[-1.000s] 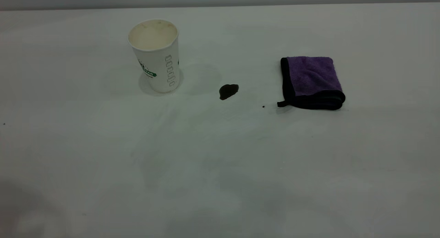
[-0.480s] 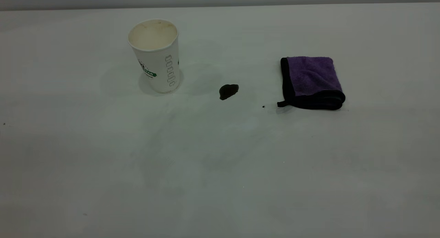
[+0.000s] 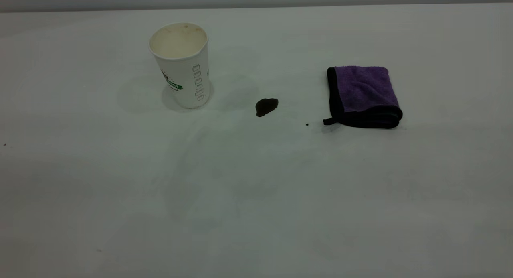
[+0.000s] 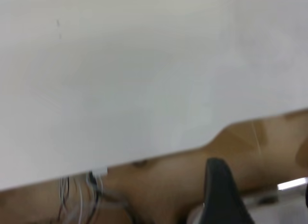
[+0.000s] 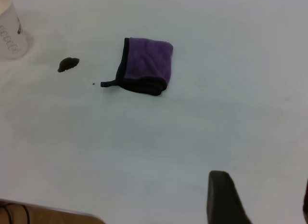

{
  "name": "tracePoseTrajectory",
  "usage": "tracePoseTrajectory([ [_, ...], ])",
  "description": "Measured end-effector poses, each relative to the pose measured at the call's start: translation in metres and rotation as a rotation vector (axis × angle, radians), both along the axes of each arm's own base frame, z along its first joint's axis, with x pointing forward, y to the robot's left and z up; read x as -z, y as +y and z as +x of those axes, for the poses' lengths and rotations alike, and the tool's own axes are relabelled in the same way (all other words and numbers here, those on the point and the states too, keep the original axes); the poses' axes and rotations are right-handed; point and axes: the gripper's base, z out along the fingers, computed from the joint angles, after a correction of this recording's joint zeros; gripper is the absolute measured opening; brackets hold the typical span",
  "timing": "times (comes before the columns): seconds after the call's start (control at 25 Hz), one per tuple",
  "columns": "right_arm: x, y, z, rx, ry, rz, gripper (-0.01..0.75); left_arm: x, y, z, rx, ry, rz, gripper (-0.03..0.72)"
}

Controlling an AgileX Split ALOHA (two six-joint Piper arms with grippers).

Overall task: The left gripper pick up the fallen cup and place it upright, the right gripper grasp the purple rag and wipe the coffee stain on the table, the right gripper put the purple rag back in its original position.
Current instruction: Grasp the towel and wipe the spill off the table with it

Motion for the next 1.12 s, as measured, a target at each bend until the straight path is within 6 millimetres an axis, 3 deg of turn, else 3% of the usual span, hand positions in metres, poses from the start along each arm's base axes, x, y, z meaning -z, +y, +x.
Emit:
tracePoseTrajectory([
  [0.32, 0.0, 0.0, 0.0, 0.0, -0.001, 0.0, 0.426, -0.001, 0.004, -0.037, -0.001, -0.254, -0.02, 0.482],
  [0.6, -0.008, 0.005, 0.009, -0.015, 0.055, 0.058, 0.44, 0.001, 0.004, -0.041, 0.0, -0.259, -0.021, 0.482],
  [0.84, -0.024, 0.011, 0.063, -0.077, 0.174, -0.005, 0.445, 0.001, 0.004, -0.041, 0.0, -0.259, -0.021, 0.482],
  [1.12, -0.009, 0.024, 0.142, -0.197, 0.225, -0.01, 0.445, 0.001, 0.004, -0.041, 0.0, -0.259, -0.021, 0.482],
])
